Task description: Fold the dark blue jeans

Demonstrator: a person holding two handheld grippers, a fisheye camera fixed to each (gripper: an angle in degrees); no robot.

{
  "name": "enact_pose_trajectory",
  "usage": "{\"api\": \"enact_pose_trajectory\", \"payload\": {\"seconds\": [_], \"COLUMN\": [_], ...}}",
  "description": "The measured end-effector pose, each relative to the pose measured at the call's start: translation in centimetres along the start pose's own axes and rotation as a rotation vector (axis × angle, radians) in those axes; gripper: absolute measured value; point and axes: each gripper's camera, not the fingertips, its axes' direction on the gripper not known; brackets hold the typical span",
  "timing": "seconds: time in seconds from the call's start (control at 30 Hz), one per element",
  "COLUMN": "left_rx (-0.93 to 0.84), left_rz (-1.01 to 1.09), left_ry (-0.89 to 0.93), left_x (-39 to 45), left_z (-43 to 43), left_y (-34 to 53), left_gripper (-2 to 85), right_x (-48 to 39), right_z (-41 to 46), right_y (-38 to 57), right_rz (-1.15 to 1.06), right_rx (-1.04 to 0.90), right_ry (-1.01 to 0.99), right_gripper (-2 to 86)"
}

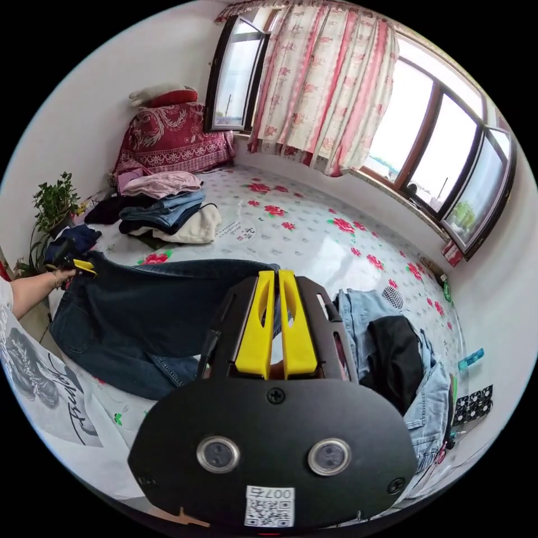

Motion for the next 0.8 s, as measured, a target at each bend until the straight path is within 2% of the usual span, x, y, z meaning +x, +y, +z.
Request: {"api": "enact_pose_trajectory", "payload": {"seconds": [0.07,0.17,0.27,0.37,0.47,0.57,0.67,0.7,0.77,0.8], "left_rx": [-0.010,-0.101,-0.028,0.093,0.092,0.038,0.043,0.024,-0.081,-0.027], "left_rz": [-0.036,-0.202,-0.268,-0.298,-0.304,-0.205,-0.011,0.097,0.229,0.253], "left_ry": [-0.044,-0.112,-0.180,-0.074,-0.009,0.083,0.218,0.232,0.149,0.146], "left_x": [0.0,-0.6,-1.0,-1.9,-1.0,3.2,8.2,10.8,14.3,14.4], "left_z": [1.0,2.3,0.9,-2.1,-3.9,-5.1,-6.0,-5.8,-3.6,-4.1], "left_y": [-3.2,-7.5,-6.6,-0.1,8.3,16.1,20.4,21.8,23.0,23.3], "left_gripper": [8.4,5.6,0.5,0.5,2.4,5.8,9.4,10.4,10.5,9.1], "right_x": [0.9,3.0,2.7,0.1,-2.2,-3.2,-5.0,-5.6,-5.9,-5.8], "right_z": [3.3,9.9,12.7,12.0,10.5,9.1,8.1,7.9,8.2,9.0], "right_y": [-2.8,-5.1,-3.3,2.0,9.6,16.8,21.1,21.9,22.8,23.2], "right_rz": [0.018,0.183,0.271,0.224,0.210,0.253,0.161,0.114,0.066,0.056], "right_rx": [-0.032,-0.135,-0.184,-0.161,-0.223,-0.358,-0.501,-0.529,-0.565,-0.598], "right_ry": [0.080,0.114,0.059,-0.049,-0.103,-0.159,-0.148,-0.113,-0.081,-0.078], "right_gripper": [1.6,4.3,5.3,6.1,7.0,8.2,9.4,9.7,9.7,9.5]}}
